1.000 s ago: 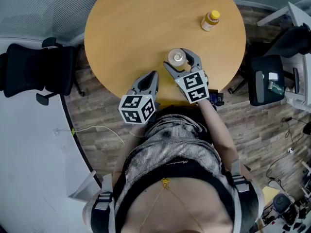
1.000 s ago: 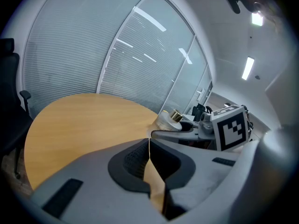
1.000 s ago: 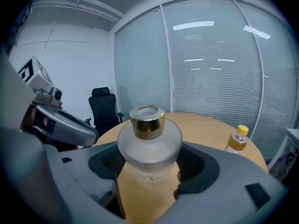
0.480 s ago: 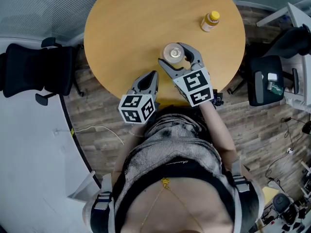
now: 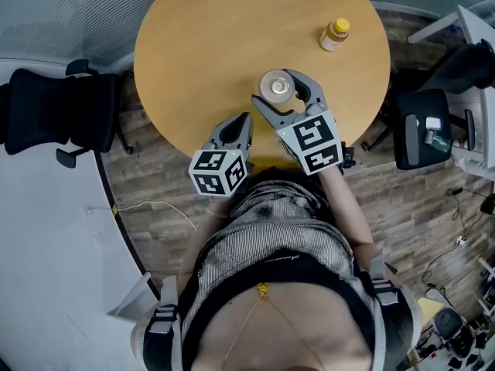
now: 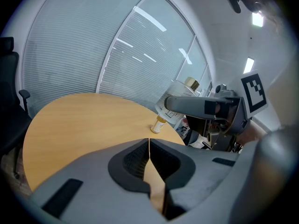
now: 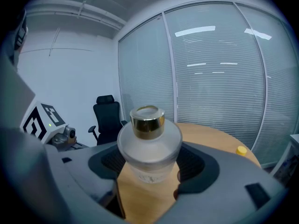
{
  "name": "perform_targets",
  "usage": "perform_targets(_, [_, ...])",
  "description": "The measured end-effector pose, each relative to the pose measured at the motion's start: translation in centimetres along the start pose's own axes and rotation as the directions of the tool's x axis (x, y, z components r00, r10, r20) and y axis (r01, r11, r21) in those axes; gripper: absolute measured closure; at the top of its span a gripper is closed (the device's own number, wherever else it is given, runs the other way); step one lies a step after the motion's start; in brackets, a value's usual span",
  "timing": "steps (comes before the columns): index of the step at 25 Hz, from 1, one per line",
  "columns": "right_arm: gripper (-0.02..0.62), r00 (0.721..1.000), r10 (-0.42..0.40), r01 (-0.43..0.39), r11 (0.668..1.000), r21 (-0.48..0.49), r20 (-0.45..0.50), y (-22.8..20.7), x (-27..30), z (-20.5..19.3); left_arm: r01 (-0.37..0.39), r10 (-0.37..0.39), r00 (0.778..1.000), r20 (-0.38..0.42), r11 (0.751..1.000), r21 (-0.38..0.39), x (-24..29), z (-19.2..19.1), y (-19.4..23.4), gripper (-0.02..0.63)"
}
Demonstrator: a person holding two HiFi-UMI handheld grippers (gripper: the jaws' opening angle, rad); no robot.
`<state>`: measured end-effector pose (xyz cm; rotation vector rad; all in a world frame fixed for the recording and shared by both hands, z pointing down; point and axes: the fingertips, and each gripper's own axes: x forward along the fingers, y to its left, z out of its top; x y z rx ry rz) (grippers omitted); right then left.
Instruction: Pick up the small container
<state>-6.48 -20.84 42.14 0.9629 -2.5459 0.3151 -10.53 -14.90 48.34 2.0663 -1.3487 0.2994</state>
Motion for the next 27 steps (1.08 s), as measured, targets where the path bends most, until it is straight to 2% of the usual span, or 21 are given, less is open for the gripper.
perform_targets(27, [0.262,1.0,-0.007,0.007,1.0,0.015,-0.009,-0.58,-0.08,-0.35,0.001,-0.001,1.0,-0.008,1.0,-0.006,0.23,-0.17,-0.01,0.581])
